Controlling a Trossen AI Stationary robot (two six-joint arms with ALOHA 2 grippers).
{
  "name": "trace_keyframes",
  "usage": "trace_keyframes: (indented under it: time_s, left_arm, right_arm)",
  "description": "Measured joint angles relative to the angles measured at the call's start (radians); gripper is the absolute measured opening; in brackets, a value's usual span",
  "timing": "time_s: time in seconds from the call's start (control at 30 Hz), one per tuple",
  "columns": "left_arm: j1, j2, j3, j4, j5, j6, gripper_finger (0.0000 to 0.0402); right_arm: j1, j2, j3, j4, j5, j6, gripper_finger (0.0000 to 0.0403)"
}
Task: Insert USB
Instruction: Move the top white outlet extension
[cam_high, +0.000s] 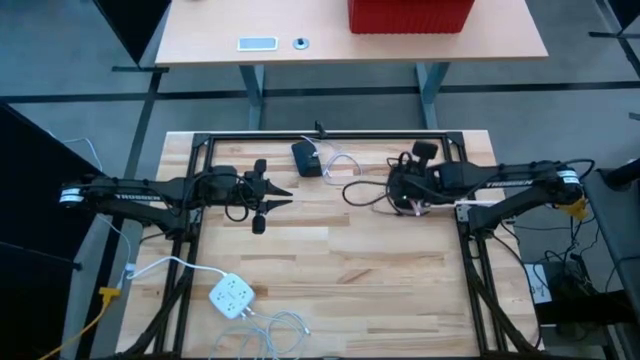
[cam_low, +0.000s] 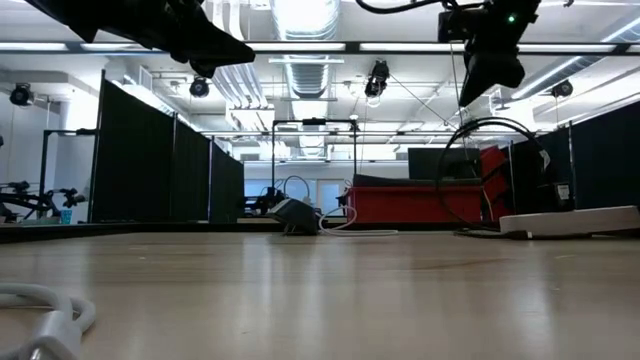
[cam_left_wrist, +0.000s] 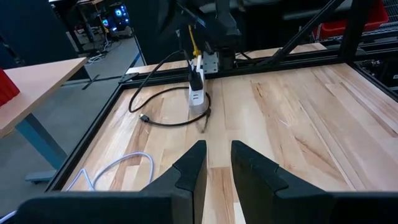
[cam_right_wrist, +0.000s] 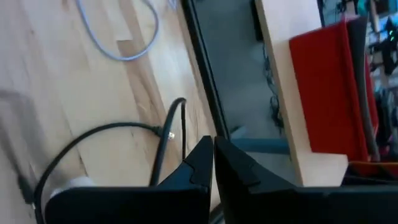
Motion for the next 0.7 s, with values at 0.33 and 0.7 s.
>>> trace_keyframes:
  time_s: [0.33, 0.7]
  left_arm:
    - [0.0, 0.0, 0.0, -0.005, 0.0, 0.0, 0.0064]
    - [0.0, 0.0, 0.0, -0.004, 0.0, 0.006, 0.0064]
  right_arm:
    - [0.076, -0.002, -0.001, -0.01, -0.478, -0.2, 0.0]
    - [0.084, 0.003, -0.006, 0.051, -0.469, -0.163, 0.0116]
